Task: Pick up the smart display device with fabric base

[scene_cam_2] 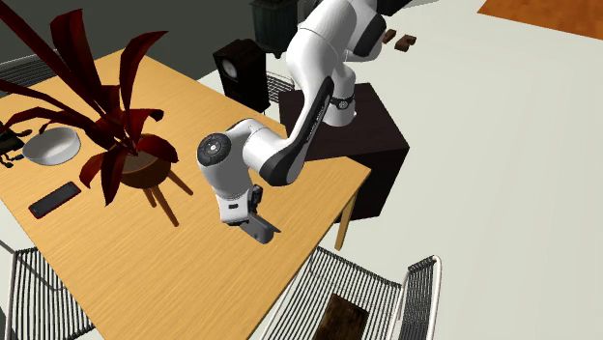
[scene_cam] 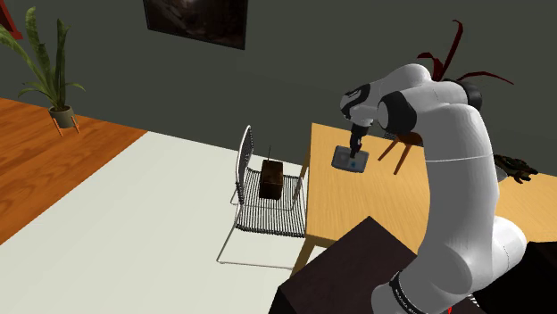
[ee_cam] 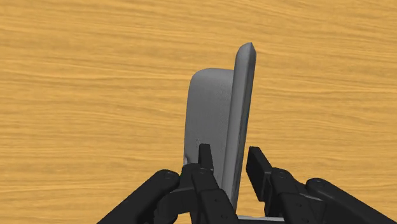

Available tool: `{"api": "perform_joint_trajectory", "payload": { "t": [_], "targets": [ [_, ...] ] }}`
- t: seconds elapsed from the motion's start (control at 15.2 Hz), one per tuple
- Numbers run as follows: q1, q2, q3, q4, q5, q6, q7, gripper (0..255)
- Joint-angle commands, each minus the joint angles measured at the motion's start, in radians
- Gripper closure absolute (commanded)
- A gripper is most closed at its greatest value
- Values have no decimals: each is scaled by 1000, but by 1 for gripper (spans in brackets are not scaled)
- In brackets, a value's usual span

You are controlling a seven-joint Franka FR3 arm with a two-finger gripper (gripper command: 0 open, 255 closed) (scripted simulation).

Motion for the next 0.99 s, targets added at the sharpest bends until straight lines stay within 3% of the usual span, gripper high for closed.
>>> {"api": "perform_joint_trajectory", "payload": {
  "t": [0.0, 0.46, 0.92],
  "targets": [
    [0, 0, 0, 0, 0, 1, 0, 255],
    [-1, 2, 1, 2, 1, 1, 0, 255],
    [10, -47, -19, 18, -23, -62, 11, 255]
  ]
}}
